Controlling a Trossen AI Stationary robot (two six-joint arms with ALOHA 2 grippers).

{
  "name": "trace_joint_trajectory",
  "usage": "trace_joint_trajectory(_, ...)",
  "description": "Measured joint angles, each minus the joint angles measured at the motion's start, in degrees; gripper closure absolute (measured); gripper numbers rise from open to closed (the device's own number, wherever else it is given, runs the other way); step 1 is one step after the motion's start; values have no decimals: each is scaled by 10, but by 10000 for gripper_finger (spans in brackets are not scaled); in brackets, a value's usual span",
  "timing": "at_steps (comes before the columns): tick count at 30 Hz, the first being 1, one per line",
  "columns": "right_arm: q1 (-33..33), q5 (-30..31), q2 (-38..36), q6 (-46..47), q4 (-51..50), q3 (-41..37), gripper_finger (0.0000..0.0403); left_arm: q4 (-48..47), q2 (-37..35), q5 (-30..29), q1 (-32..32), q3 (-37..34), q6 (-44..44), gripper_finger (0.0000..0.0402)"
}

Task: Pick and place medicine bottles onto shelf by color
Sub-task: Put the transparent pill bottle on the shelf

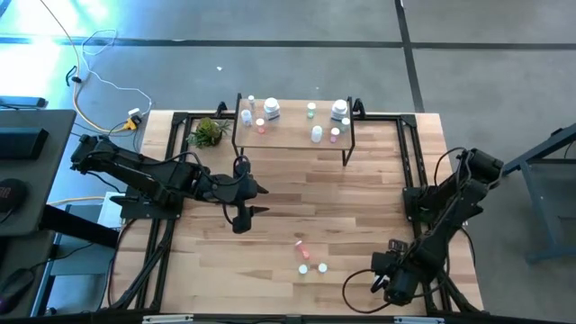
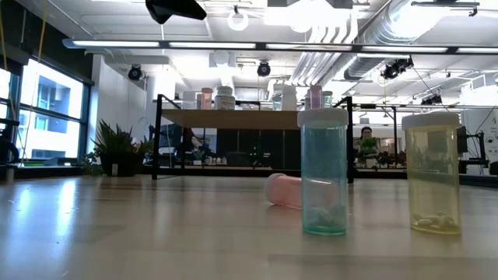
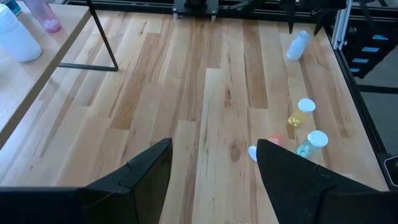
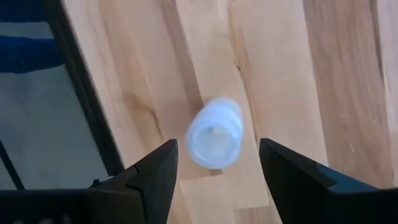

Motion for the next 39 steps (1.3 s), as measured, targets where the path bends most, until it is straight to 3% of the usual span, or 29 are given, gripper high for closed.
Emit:
trace_joint_trajectory(13, -1, 19, 12, 6, 32, -12, 187, 0, 0, -3, 0, 0, 0, 177)
trace_joint_trajectory(18, -7, -14, 39, 12, 41, -11, 190, 0, 0, -4, 0, 0, 0, 177)
trace_joint_trajectory(32, -8, -24, 44, 57, 50, -10, 284, 0, 0, -4, 0, 0, 0, 177)
trace_joint_trajectory(39, -22, -34, 37, 85, 77, -10, 281, 0, 0, -4, 2, 0, 0, 177)
